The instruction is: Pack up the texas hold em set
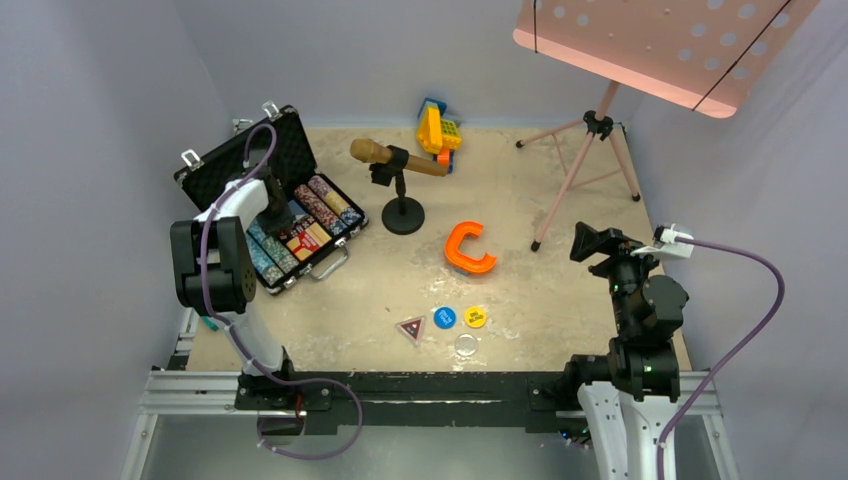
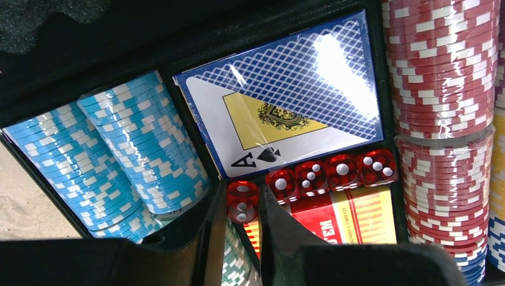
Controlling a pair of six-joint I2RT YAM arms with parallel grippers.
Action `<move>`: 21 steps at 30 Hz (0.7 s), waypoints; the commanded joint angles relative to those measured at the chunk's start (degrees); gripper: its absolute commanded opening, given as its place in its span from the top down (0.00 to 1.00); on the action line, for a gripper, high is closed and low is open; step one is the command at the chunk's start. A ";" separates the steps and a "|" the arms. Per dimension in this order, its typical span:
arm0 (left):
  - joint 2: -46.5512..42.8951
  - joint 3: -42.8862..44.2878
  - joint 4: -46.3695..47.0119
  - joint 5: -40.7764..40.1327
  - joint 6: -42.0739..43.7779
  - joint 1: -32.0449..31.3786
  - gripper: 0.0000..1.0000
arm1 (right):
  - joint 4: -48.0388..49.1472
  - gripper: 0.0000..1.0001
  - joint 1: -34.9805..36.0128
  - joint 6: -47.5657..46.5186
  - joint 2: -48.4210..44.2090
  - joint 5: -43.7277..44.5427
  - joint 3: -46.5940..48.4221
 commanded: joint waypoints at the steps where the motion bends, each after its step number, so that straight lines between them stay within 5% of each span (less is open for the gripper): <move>1: -0.60 2.24 0.34 1.46 -0.93 0.35 0.75 | 2.15 0.12 -0.24 -0.53 -0.16 -0.45 0.22; 10: -1.15 2.18 0.25 2.19 -0.93 0.31 0.58 | 2.30 0.11 -0.24 -0.53 -0.07 -0.59 0.12; 21: -4.21 0.58 2.15 2.48 -0.58 0.29 0.59 | 2.47 0.12 -0.24 -0.51 0.02 -0.69 0.03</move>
